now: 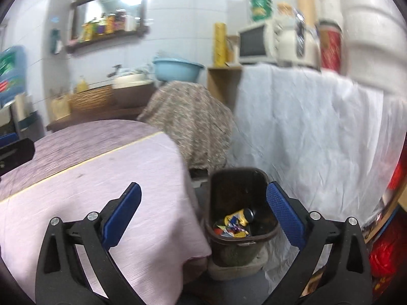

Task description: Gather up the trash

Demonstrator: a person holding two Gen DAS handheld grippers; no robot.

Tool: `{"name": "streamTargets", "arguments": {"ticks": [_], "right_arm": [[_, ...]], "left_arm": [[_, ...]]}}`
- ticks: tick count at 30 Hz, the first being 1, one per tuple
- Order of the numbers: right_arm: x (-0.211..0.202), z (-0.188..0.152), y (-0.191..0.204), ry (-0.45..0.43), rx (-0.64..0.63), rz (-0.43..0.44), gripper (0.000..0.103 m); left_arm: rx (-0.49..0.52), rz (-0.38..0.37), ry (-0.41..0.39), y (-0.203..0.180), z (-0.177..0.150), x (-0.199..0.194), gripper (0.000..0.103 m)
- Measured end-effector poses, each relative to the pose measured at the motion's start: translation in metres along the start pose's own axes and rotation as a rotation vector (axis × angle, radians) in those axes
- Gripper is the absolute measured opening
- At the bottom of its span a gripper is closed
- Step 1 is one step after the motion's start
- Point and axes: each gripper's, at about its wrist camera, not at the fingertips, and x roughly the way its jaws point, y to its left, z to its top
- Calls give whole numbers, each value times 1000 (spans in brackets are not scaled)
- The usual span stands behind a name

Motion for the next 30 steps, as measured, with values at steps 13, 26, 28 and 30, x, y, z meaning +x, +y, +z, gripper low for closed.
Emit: {"name": "streamTargets", "arguments": {"ticks": [13,26,28,30], "right_arm": [[-86,-6,77,-132,-41,214,97],[-124,-17,102,-215,-89,269,97],[-125,-18,103,-215,-87,269,97],[-125,-19,101,-211,-78,272,97]], "left_arm": [[-88,298,-141,62,-40,-105,98],[-199,367,-188,80,-51,-136,98],[-197,374,-193,80,-51,-137,98],[-200,383,-196,80,-51,-137,98]]}}
